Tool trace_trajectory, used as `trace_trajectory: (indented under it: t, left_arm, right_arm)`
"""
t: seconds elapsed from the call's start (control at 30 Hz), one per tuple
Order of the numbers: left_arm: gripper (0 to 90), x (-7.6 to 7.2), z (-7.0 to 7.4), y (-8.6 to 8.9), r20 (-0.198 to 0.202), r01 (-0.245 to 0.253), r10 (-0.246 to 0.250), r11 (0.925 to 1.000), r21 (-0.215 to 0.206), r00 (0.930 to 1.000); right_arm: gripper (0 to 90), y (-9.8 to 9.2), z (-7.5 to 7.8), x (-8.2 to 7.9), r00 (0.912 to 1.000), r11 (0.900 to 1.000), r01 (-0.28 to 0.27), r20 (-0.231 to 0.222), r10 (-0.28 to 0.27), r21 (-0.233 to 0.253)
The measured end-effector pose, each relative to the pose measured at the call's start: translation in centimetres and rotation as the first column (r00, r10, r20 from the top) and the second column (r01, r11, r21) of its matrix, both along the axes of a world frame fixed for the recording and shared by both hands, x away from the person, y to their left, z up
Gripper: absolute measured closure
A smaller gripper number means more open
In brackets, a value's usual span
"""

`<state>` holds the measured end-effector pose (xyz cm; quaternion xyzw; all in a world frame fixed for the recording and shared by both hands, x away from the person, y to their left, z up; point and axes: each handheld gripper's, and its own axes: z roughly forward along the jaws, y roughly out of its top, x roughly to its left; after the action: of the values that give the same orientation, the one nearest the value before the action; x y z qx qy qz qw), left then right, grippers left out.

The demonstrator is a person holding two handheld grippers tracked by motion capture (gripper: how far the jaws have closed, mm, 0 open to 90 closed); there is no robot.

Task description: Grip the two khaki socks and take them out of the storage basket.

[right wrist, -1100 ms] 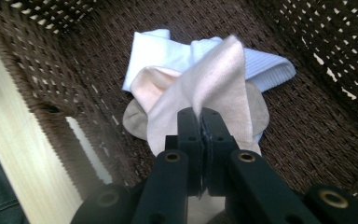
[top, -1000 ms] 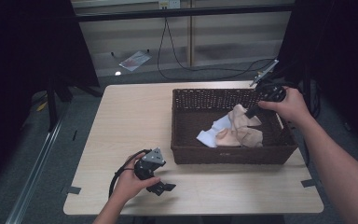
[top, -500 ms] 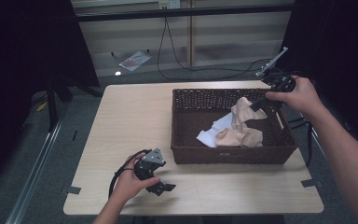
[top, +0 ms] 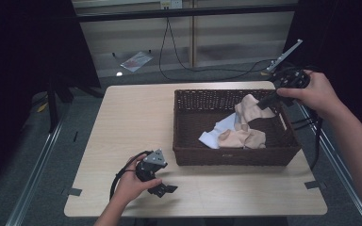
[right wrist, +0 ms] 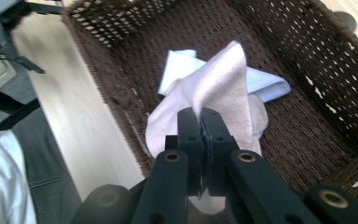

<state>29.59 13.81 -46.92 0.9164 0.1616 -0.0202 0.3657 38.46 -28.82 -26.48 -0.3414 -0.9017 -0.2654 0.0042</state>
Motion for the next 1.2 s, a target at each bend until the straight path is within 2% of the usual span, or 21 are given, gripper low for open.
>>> trace_trajectory:
  t: [0.23, 0.53, 0.67, 1.13, 1.2]
  left_arm:
    - [3.7, -0.1, -0.1, -0.1, 0.002, -0.004, 0.004, 1.0000, -0.009, 1.0000]
    - [3.6, -0.1, 0.0, 0.0, 0.001, -0.002, 0.002, 1.0000, -0.004, 1.0000]
    - [3.6, -0.1, 0.0, 0.0, 0.000, -0.003, 0.003, 1.0000, -0.001, 1.0000]
    - [3.5, -0.1, -0.1, -0.1, 0.000, -0.007, 0.007, 1.0000, -0.004, 1.0000]
    - [3.3, -0.1, 0.0, -0.1, 0.001, -0.003, 0.003, 0.9998, 0.022, 1.0000]
  right_arm:
    - [88.1, -0.3, 1.7, -1.4, 0.9995, 0.999, -0.028, 0.012, 0.027, 0.027]
    - [88.1, -0.5, 3.1, -2.7, 0.9978, 0.997, -0.065, 0.018, 0.064, 0.048]
    - [88.1, -0.6, 3.2, -3.5, 0.9952, 0.994, -0.095, 0.030, 0.093, 0.060]
    - [88.1, -0.8, 2.8, -5.2, 0.9868, 0.982, -0.161, 0.025, 0.160, 0.096]
    - [88.1, -0.9, 2.9, -5.5, 0.9862, 0.980, -0.165, 0.026, 0.163, 0.109]
